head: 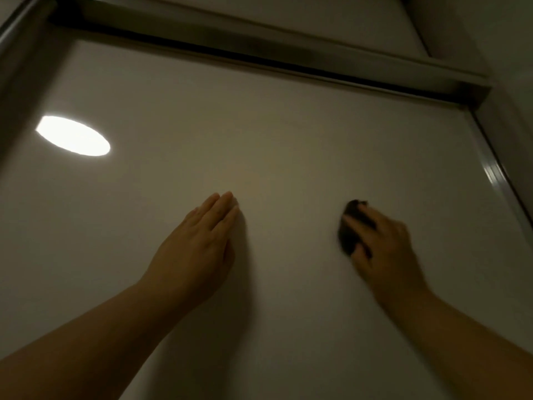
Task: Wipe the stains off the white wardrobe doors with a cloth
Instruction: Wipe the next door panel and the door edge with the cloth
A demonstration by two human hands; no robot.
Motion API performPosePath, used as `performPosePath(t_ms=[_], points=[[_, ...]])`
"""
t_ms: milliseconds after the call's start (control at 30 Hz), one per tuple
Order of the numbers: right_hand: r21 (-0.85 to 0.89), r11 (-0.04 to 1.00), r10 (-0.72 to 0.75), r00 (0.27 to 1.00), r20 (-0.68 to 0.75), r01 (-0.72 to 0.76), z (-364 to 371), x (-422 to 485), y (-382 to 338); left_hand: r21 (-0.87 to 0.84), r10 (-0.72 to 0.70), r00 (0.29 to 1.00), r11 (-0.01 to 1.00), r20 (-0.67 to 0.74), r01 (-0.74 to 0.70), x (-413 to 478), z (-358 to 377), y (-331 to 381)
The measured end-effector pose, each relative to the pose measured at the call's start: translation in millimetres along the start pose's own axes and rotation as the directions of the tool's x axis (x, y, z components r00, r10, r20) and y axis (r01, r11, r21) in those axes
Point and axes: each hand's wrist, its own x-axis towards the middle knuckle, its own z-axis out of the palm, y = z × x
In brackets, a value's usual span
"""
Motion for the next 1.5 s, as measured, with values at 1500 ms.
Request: performPosePath(t_ms=[1500], points=[[0.144, 0.960, 0.226, 0.969, 0.101, -0.239, 62.4, -6.0, -309.0, 0.027, -0.074, 0.991, 0.997, 0.109, 0.071, -119.4, -85.2, -110.5]])
